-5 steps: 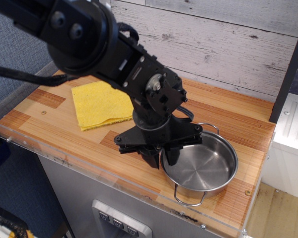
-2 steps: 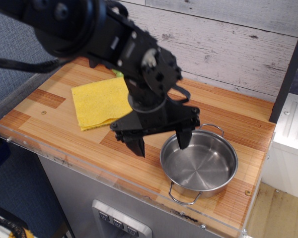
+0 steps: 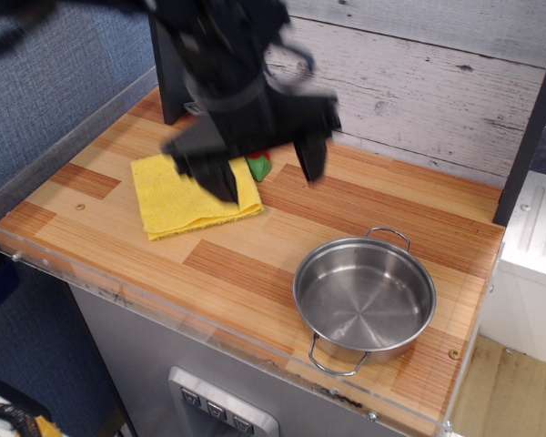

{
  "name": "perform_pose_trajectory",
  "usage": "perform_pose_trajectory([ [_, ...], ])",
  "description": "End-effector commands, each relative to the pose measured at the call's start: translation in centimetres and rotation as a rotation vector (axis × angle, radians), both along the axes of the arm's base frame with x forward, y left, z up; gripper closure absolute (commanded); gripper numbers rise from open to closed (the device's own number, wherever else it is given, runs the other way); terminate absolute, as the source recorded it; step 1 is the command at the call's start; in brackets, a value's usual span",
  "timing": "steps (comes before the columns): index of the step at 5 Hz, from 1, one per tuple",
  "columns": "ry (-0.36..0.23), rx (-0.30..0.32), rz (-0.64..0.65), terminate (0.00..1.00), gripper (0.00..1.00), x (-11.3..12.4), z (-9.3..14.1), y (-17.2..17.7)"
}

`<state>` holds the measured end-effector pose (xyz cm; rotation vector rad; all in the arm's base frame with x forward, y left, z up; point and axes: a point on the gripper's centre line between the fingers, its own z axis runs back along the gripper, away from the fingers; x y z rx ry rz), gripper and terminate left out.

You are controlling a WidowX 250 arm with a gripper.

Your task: Move the metal pot to the front right edge of the table.

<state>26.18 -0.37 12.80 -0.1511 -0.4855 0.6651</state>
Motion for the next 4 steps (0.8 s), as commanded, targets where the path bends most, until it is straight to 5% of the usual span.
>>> perform_pose_trajectory([
  [1,-0.147,-0.022,0.069,0.0,0.0,-1.2,6.51,2.95],
  [3,-0.147,-0.022,0.069,0.0,0.0,-1.2,6.51,2.95],
  [4,-0.147,-0.022,0.069,1.0,0.0,-1.2,6.51,2.95],
])
